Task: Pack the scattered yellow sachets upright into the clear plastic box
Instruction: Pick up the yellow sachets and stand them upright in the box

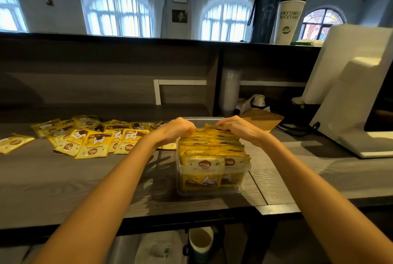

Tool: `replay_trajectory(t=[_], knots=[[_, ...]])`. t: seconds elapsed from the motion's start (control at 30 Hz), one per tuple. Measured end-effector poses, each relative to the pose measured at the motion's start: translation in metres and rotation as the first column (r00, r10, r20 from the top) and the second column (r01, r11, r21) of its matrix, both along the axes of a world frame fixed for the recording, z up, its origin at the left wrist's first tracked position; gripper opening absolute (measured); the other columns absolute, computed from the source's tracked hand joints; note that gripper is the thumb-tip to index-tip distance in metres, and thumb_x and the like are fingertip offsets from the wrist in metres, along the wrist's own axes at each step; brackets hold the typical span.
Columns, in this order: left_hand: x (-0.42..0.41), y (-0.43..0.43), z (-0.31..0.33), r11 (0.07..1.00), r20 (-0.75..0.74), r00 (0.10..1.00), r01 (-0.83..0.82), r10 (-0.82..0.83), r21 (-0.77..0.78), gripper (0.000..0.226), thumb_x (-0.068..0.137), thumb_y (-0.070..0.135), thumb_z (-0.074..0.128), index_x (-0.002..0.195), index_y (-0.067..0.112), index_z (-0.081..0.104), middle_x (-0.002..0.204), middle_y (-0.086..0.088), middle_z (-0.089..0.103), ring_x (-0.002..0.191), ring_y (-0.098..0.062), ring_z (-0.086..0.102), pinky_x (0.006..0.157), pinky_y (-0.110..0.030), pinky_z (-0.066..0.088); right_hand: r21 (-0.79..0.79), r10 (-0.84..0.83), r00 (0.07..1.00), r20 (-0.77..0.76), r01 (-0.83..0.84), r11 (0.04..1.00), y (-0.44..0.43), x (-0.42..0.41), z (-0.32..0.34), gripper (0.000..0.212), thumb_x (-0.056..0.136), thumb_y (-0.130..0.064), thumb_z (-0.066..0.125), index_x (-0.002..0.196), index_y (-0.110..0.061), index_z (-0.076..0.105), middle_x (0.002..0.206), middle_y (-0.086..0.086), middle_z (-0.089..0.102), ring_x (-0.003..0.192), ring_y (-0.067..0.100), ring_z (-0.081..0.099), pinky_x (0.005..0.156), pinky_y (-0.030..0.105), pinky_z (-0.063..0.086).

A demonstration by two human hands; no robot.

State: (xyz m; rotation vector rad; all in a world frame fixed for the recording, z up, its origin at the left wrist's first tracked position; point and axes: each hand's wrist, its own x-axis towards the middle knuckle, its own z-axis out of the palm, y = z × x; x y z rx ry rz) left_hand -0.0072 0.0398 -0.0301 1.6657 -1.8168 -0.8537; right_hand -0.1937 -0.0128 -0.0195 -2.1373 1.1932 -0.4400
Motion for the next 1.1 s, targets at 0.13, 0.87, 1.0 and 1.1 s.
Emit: replay_trajectory(t=[0.13, 0.87, 1.0, 1.1], knots=[[0.002, -0.004, 0.0, 1.0, -0.008, 1.0, -0.018, 0.018, 0.006, 0.021, 0.085, 0.022, 0.042, 0.074, 0.007, 0.05, 0.082, -0.009, 0.047, 0.08, -0.016, 0.044, 0.077, -0.031, 0.037, 0.028, 0.037, 0.999, -0.005, -0.037, 0.999, -0.001, -0.001, 0.0, 0.037, 0.099, -0.006, 0.028, 0.126, -0.004, 0.054, 0.132, 0.014, 0.052, 0.125, 0.026, 0.046, 0.093, 0.024, 0.032], [0.002, -0.009, -0.01, 0.986, -0.073, 0.992, -0.111, 0.103, -0.128, 0.042, 0.098, 0.027, 0.032, 0.106, 0.004, 0.067, 0.104, -0.007, 0.065, 0.101, -0.022, 0.056, 0.086, -0.034, 0.041, 0.033, -0.01, 0.994, 0.113, 0.007, 0.999, -0.003, 0.001, -0.006, 0.042, 0.1, -0.025, 0.027, 0.106, -0.002, 0.061, 0.104, 0.007, 0.059, 0.1, 0.019, 0.053, 0.091, 0.028, 0.032], [0.0, -0.008, -0.007, 0.955, -0.062, 0.984, -0.176, 0.166, -0.24, 0.038, 0.099, 0.021, 0.031, 0.106, 0.006, 0.065, 0.106, -0.008, 0.064, 0.1, -0.017, 0.057, 0.075, -0.022, 0.043, -0.002, -0.025, 0.992, 0.127, 0.026, 1.0, -0.001, 0.004, -0.002, 0.05, 0.101, -0.028, 0.025, 0.113, 0.001, 0.064, 0.125, 0.015, 0.06, 0.119, 0.026, 0.052, 0.097, 0.03, 0.032], [0.003, -0.005, -0.004, 0.898, -0.078, 0.963, -0.269, 0.258, -0.348, 0.03, 0.097, 0.014, 0.038, 0.106, 0.006, 0.066, 0.106, -0.011, 0.066, 0.101, -0.017, 0.059, 0.076, -0.023, 0.042, -0.178, -0.06, 0.998, 0.022, 0.063, 0.982, 0.001, 0.012, 0.0, 0.051, 0.101, -0.03, 0.026, 0.097, -0.003, 0.069, 0.108, 0.014, 0.067, 0.104, 0.025, 0.057, 0.103, 0.037, 0.034]])
